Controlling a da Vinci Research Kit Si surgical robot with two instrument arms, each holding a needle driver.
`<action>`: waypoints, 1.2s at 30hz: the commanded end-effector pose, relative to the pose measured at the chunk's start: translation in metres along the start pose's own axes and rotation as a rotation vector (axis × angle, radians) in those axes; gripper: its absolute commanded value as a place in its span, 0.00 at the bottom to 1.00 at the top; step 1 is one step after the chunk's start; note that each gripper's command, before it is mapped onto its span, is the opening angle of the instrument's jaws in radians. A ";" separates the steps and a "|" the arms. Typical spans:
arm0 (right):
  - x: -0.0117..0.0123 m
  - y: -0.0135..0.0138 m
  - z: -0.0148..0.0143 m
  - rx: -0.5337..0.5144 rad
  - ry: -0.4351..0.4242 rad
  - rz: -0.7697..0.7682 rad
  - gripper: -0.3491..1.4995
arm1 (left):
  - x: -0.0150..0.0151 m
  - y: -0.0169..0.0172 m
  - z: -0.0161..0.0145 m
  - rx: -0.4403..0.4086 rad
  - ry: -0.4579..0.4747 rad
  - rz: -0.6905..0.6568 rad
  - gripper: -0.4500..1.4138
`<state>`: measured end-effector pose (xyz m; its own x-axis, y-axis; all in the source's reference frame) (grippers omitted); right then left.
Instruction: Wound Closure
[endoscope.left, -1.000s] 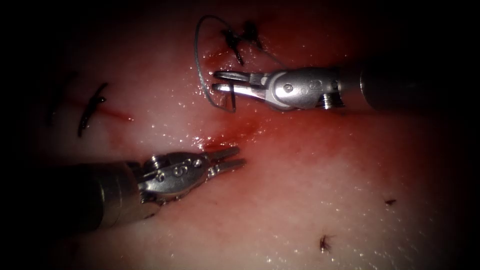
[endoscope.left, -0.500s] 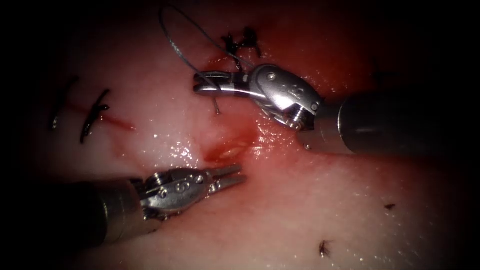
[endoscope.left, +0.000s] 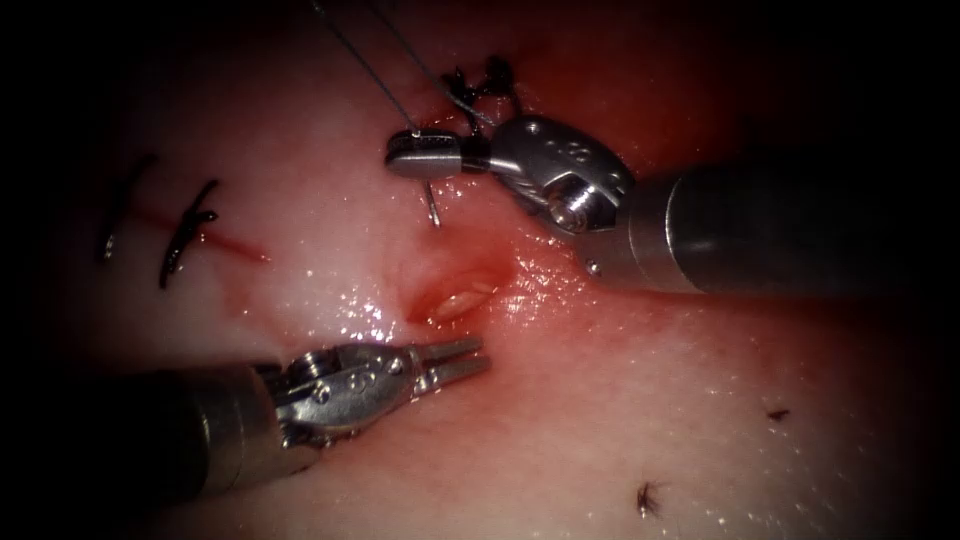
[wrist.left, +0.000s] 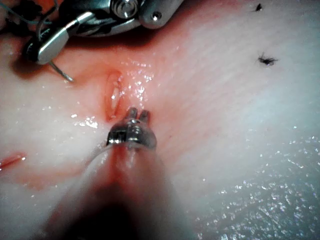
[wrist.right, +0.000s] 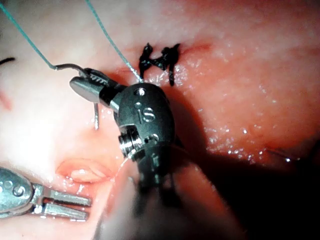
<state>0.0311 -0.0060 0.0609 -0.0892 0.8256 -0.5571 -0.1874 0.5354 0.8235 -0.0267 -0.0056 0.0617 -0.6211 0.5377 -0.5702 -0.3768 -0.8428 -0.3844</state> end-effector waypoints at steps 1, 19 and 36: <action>-0.0007 0.0001 0.0009 -0.001 -0.017 0.052 0.00 | -0.0003 0.0005 0.0009 -0.003 0.000 -0.001 0.31; -0.0036 -0.0026 0.0008 0.046 -0.157 0.302 0.00 | -0.0007 -0.0002 0.0002 -0.009 0.000 0.006 0.30; -0.0040 -0.0028 0.0003 0.030 -0.090 0.186 0.79 | -0.0009 -0.0005 -0.0005 0.000 -0.005 0.006 0.29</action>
<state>0.0315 -0.0102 0.0600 -0.0386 0.9141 -0.4037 -0.1565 0.3934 0.9059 -0.0250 -0.0051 0.0613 -0.6267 0.5322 -0.5691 -0.3746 -0.8462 -0.3788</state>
